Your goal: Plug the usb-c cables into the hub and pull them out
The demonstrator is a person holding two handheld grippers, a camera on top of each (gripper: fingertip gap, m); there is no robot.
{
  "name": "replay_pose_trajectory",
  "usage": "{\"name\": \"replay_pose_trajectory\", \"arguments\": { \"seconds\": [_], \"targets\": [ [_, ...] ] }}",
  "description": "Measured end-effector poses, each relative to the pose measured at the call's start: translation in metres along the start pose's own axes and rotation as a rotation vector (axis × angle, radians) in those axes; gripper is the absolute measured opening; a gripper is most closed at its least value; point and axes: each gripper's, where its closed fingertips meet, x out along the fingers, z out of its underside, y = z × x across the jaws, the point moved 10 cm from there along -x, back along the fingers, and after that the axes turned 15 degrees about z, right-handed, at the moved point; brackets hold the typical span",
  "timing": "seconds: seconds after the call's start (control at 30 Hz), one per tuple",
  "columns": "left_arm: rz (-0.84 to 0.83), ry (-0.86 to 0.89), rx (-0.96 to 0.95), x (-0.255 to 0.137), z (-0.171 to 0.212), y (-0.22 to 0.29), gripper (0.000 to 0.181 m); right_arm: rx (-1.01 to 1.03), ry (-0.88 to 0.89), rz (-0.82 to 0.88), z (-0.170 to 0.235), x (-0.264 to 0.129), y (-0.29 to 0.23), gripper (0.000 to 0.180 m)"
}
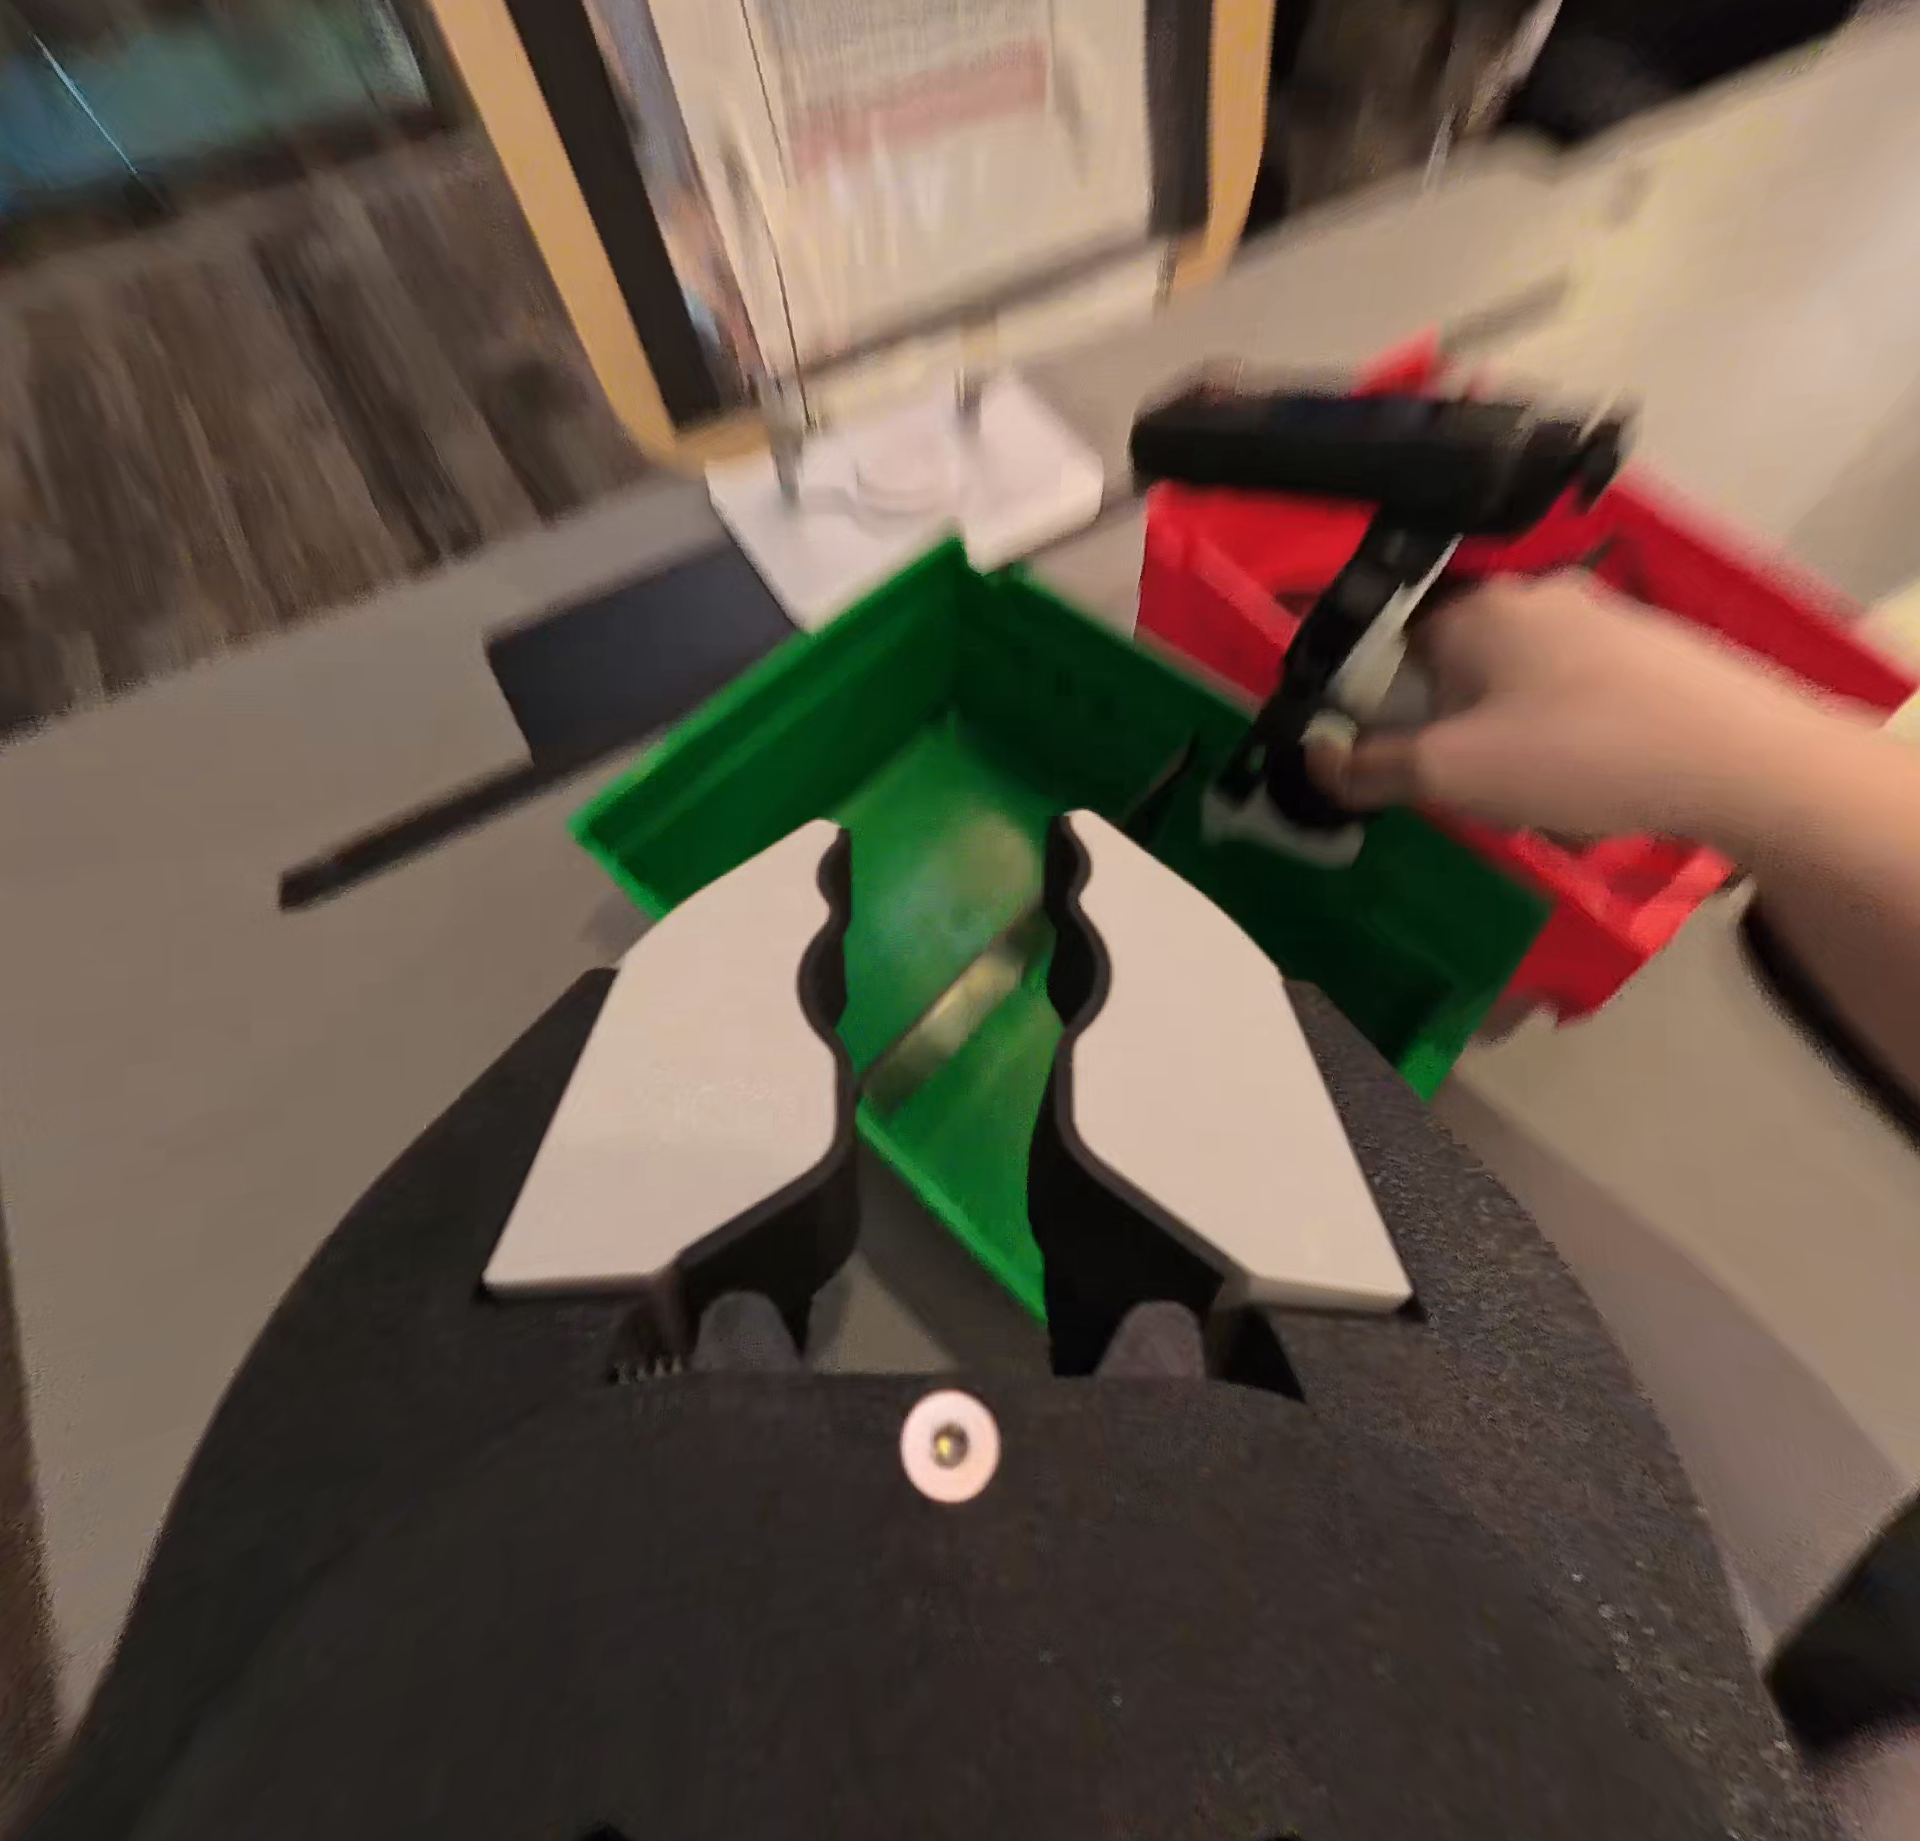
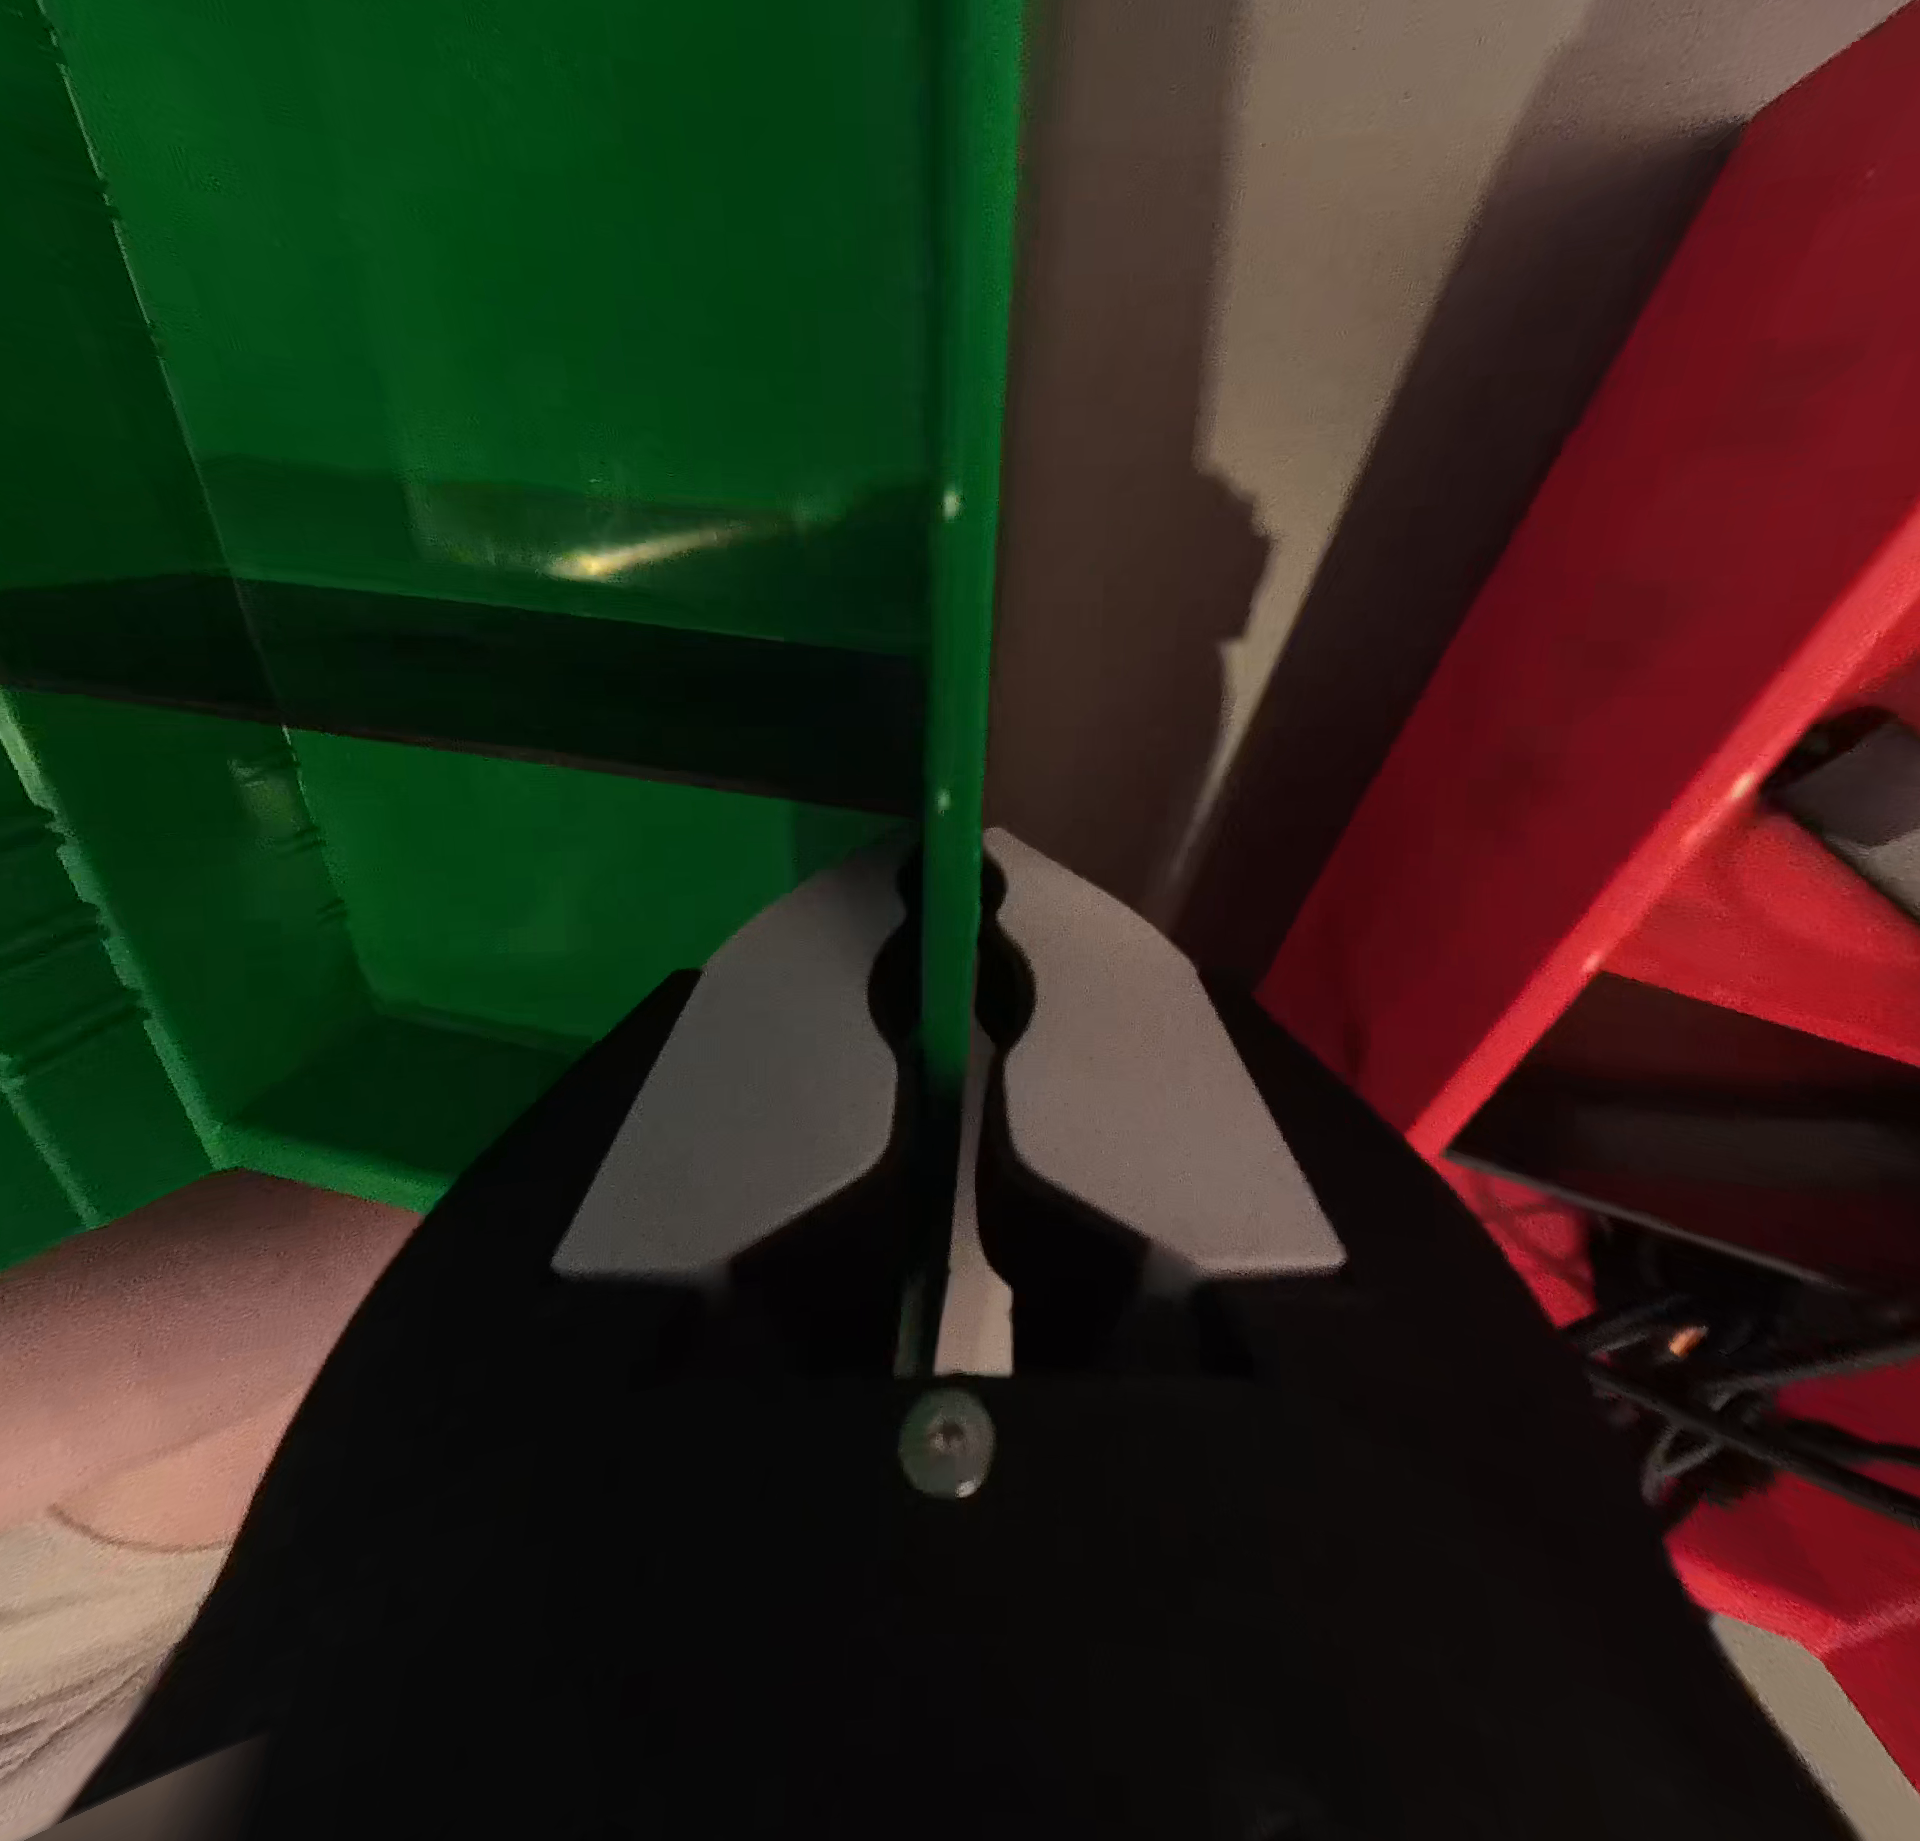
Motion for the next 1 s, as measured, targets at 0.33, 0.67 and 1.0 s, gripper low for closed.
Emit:
{"name": "replay_pose_trajectory", "arguments": {
  "seconds": [0.33,0.67,1.0],
  "targets": [
    [0.155,1.042,0.004,-0.128,0.009,0.037,0.067,-0.047,0.106,-0.125,0.009,-0.147,0.051,0.005],
    [0.371,0.714,0.041,-0.076,-0.010,0.051,0.087,0.447,0.033,0.148,0.207,-0.195,0.310,0.005],
    [0.378,0.038,0.041,0.083,-0.031,0.079,0.093,0.869,-0.131,0.101,0.408,-0.120,0.427,0.008]
  ]
}}
